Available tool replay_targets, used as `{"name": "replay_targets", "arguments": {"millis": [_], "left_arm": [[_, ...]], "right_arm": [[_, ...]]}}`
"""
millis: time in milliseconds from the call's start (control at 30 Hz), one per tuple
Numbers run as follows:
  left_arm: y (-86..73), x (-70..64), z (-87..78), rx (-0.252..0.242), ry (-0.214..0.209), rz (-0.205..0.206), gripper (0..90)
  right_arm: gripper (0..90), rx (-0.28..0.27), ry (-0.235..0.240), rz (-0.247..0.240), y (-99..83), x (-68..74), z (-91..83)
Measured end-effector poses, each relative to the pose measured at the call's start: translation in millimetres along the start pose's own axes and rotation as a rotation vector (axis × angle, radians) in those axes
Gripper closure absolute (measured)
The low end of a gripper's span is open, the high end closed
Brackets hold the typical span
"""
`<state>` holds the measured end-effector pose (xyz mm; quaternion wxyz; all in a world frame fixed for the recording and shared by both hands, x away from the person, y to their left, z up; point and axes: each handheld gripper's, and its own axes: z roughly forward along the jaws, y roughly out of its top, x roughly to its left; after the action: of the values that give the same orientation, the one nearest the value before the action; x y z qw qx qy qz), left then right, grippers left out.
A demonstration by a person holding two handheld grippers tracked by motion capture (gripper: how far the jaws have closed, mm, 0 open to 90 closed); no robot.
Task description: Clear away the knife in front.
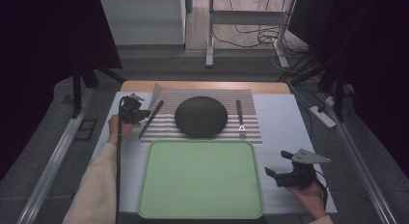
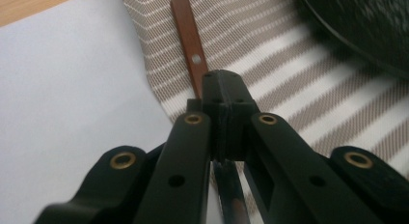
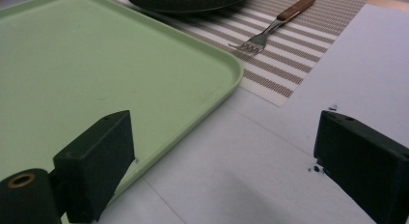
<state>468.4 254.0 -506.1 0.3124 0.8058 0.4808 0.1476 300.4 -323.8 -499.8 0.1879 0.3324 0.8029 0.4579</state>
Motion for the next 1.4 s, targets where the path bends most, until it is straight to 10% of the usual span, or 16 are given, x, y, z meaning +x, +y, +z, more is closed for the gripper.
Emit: {"name": "replay_targets", "arguments": {"millis": [467,1400], "left_arm": [[28.7,14.9,48.9,0.118,0.087,0.038,89.0],[35.5,-16.8,50.5,0.126,-0.027,0.117,87.4]], "right_arm": [[7.2,0.004,0.005,0.012,-3.9,-1.8,-1.5],[7.2,0.011,0.001,0.014,-4.1,-2.2,0.0]]}}
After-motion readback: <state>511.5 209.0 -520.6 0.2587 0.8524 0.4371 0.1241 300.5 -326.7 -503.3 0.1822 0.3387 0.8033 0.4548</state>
